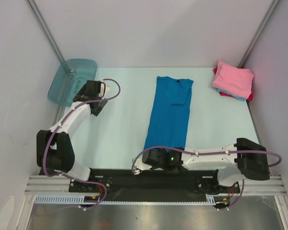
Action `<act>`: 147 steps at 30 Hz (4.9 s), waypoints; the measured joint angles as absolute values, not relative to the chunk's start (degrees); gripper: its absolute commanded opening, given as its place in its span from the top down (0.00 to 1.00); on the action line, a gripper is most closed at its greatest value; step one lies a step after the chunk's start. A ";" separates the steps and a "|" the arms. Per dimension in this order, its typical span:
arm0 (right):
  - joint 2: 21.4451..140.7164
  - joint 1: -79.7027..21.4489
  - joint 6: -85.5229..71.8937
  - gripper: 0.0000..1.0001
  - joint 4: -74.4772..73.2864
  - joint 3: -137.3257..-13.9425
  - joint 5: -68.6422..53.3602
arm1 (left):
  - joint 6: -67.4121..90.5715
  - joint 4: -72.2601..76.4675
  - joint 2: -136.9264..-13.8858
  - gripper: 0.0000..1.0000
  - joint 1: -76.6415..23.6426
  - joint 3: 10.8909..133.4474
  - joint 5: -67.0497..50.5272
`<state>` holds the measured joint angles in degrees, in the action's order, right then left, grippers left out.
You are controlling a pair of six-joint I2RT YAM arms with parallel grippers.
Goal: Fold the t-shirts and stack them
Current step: Fold the tshirt
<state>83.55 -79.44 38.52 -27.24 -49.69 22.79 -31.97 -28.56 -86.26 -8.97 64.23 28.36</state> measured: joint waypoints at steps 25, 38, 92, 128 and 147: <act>83.20 -61.12 52.42 1.00 -16.10 -53.01 27.55 | -31.99 -28.42 -87.24 0.00 -9.19 64.23 28.38; 94.11 -48.31 56.80 1.00 -5.89 -56.55 23.14 | -32.03 -28.40 -87.26 0.00 -9.23 64.23 28.36; 96.18 -42.24 55.81 1.00 23.77 -56.58 36.47 | -32.01 -28.36 -88.25 0.00 -10.50 64.23 28.53; 105.47 -37.04 35.99 1.00 -10.22 -62.39 17.02 | -32.01 -28.36 -88.25 0.00 -12.01 63.86 29.41; 111.61 -31.03 52.01 1.00 19.51 -58.59 35.70 | -32.01 -28.36 -88.25 0.00 -12.80 63.86 29.65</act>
